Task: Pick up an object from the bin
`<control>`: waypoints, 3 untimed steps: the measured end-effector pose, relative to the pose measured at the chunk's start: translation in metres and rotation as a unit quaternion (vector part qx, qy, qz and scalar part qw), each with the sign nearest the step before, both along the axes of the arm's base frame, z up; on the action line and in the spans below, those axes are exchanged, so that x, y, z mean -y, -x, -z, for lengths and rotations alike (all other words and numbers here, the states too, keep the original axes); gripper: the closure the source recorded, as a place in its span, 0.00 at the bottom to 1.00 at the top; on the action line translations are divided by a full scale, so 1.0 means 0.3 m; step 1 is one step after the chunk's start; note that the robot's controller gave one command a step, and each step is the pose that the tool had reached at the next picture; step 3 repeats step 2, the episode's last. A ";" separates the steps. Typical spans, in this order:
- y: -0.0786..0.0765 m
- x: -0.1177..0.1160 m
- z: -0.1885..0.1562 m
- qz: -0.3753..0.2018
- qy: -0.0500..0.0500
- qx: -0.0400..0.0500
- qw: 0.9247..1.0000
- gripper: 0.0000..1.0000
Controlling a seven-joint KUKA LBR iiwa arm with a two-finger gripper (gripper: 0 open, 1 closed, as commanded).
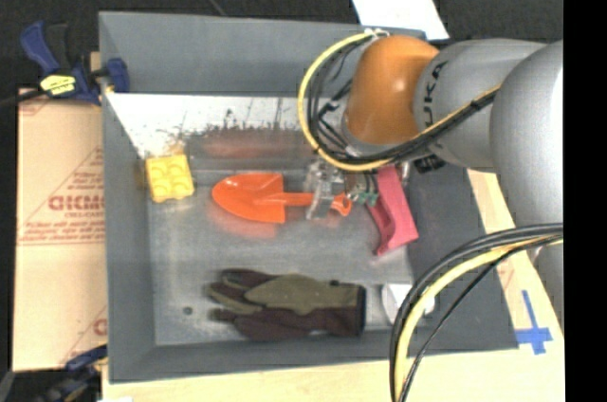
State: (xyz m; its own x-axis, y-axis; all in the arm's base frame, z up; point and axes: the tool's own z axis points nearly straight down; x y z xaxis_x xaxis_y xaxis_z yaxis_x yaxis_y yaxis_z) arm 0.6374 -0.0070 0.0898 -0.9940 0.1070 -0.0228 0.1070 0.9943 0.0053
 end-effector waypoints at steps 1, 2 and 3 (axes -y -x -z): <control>0.000 0.001 -0.028 0.000 0.000 0.001 1.000 1.00; 0.008 0.001 -0.101 0.000 0.000 -0.004 1.000 1.00; 0.008 0.001 -0.101 0.000 0.000 -0.004 1.000 1.00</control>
Offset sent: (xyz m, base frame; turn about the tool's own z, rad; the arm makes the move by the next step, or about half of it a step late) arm -0.0003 -0.0002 0.0863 0.0001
